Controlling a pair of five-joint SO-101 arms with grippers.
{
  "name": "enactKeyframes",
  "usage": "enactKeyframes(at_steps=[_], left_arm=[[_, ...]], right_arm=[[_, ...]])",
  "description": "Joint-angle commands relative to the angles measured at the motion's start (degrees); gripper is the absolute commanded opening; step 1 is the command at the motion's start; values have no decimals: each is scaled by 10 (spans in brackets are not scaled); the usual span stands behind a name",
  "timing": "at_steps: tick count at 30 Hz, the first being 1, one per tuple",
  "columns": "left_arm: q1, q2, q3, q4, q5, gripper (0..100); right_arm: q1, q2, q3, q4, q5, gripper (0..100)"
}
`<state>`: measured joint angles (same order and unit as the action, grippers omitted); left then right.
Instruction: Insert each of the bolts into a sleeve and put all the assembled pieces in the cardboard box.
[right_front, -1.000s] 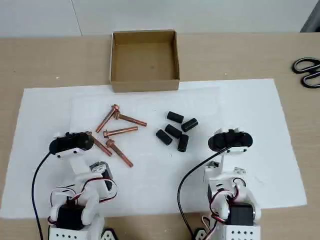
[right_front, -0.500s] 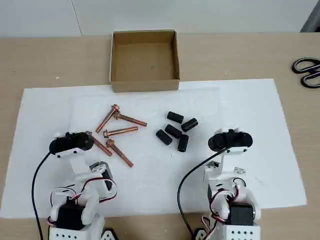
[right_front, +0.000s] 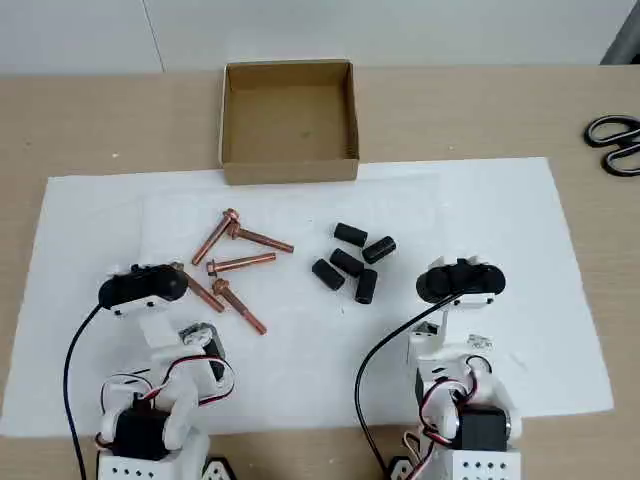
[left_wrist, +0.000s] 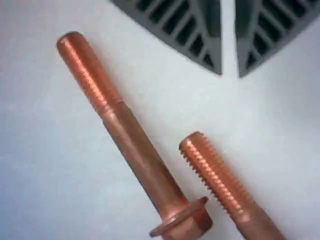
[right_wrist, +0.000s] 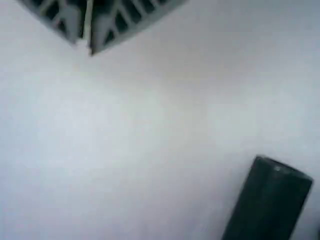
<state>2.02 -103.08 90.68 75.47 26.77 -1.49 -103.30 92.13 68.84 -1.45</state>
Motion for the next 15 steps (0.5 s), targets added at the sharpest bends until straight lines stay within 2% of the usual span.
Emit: enactKeyframes(at_steps=[1, 15], left_arm=[[-1, -5, -3, -12, 4, 6], [-1, -5, -3, -12, 4, 6]], right_arm=[[3, -7, -3, -11, -4, 3], [-5, -7, -3, -12, -4, 3]])
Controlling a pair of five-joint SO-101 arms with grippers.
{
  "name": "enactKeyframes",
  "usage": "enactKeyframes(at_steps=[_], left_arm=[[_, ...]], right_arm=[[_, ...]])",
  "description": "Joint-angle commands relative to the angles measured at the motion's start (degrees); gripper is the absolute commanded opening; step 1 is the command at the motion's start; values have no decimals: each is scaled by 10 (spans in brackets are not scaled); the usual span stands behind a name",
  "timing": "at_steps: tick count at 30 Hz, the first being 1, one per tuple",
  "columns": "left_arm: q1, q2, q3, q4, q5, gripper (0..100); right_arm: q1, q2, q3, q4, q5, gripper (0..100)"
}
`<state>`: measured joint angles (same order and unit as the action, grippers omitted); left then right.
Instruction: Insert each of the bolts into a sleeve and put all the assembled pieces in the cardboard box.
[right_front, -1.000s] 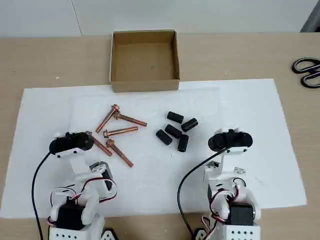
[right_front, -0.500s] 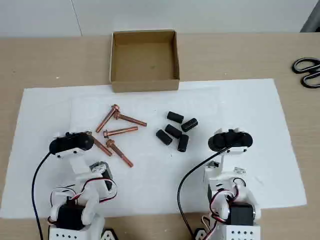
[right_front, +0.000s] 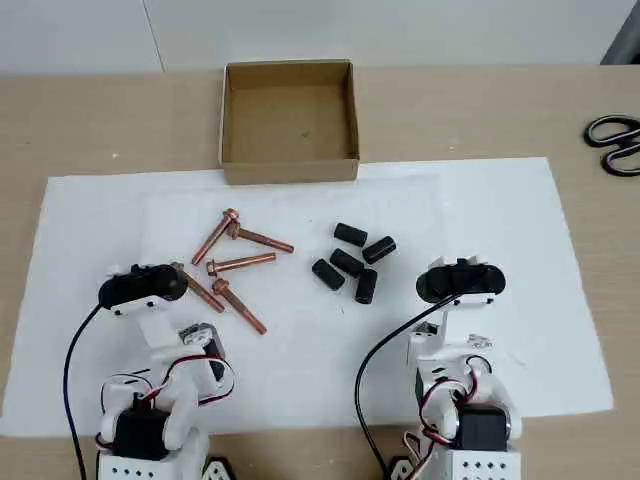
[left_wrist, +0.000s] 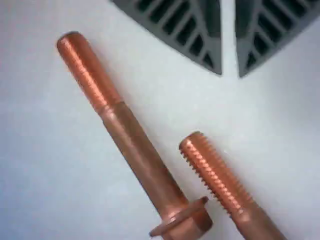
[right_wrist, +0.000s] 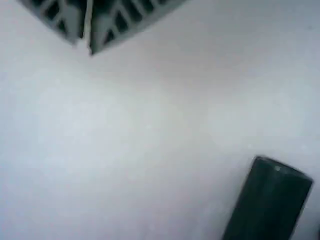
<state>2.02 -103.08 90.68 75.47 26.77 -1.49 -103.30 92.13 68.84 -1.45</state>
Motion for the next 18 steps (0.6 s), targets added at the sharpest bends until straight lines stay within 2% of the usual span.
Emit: enactKeyframes(at_steps=[1, 18], left_arm=[[-1, -5, -3, -12, 4, 6], [3, -5, -3, -13, 4, 6]], right_arm=[[-7, -7, -3, -12, -3, 3], [-7, -7, -3, -13, -3, 3]])
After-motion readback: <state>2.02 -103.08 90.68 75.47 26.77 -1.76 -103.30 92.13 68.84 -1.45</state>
